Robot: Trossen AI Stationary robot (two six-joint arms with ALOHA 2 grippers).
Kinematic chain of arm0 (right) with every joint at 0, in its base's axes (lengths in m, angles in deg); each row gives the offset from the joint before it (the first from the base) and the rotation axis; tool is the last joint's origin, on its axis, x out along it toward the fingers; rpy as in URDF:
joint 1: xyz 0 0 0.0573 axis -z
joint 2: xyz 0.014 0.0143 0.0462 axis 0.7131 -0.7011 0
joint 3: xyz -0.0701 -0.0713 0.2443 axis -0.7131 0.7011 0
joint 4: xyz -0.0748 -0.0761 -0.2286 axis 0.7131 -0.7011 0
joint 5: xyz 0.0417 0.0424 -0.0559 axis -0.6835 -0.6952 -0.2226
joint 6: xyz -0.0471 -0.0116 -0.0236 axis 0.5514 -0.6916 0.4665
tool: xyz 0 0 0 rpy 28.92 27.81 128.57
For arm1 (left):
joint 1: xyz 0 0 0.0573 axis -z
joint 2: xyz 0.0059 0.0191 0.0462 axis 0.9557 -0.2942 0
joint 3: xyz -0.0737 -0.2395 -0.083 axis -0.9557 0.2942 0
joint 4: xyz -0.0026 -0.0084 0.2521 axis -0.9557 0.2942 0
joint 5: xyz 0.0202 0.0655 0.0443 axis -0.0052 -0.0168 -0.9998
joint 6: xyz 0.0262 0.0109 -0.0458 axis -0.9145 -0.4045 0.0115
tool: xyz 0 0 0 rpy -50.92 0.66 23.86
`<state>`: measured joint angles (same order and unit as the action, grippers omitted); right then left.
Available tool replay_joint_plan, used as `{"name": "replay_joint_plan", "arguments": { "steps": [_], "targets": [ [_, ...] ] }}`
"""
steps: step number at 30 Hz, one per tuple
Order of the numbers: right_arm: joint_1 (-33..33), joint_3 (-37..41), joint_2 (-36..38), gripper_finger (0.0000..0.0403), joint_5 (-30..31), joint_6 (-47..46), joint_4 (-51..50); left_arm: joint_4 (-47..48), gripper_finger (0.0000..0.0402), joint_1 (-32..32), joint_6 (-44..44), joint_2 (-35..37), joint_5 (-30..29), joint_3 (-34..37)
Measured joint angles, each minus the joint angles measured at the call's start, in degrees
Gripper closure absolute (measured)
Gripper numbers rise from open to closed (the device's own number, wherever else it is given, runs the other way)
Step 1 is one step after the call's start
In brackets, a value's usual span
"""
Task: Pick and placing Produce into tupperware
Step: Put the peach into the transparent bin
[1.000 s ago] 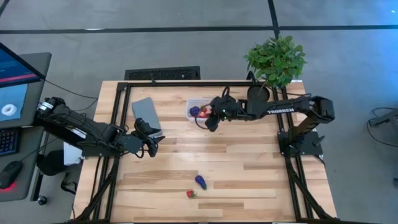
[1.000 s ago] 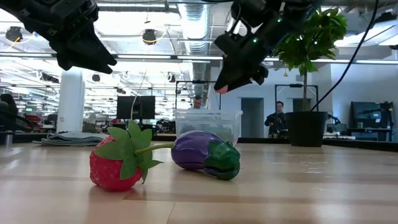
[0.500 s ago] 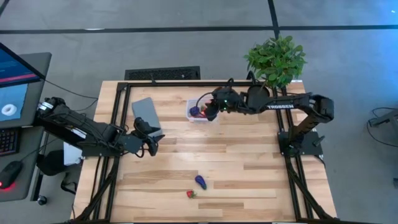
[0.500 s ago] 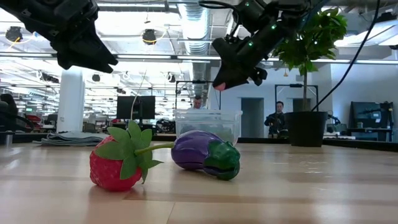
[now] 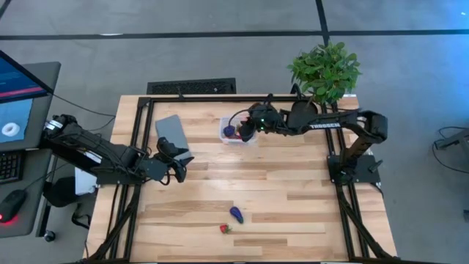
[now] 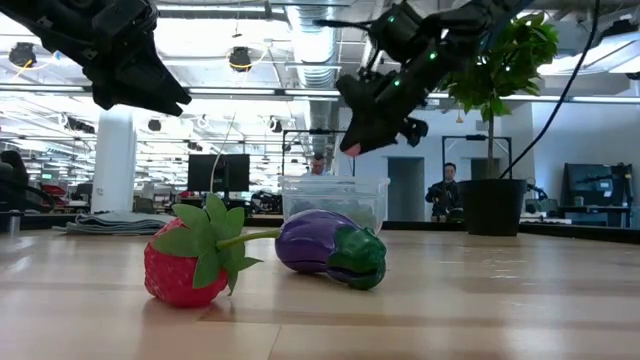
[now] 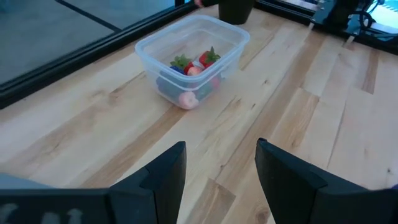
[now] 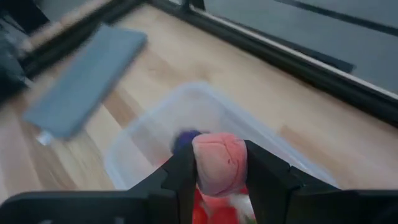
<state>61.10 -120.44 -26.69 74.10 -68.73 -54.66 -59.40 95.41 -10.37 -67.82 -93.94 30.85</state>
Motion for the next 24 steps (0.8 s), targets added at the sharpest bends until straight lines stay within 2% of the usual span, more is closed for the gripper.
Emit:
{"name": "replay_joint_plan", "arguments": {
  "steps": [7, 24],
  "targets": [
    [-1.6, -0.8, -4.5, 0.0257, 0.0, -1.3, 4.4, 0.5, 0.0221, 0.0, 0.3, 0.0, 0.2, 0.0],
    [-1.6, -1.4, -5.3, 0.0258, 1.0, -1.3, -0.6, 0.4, 0.0221, 0.0, 0.9, 0.0, 0.5, 0.0]
  ]
}}
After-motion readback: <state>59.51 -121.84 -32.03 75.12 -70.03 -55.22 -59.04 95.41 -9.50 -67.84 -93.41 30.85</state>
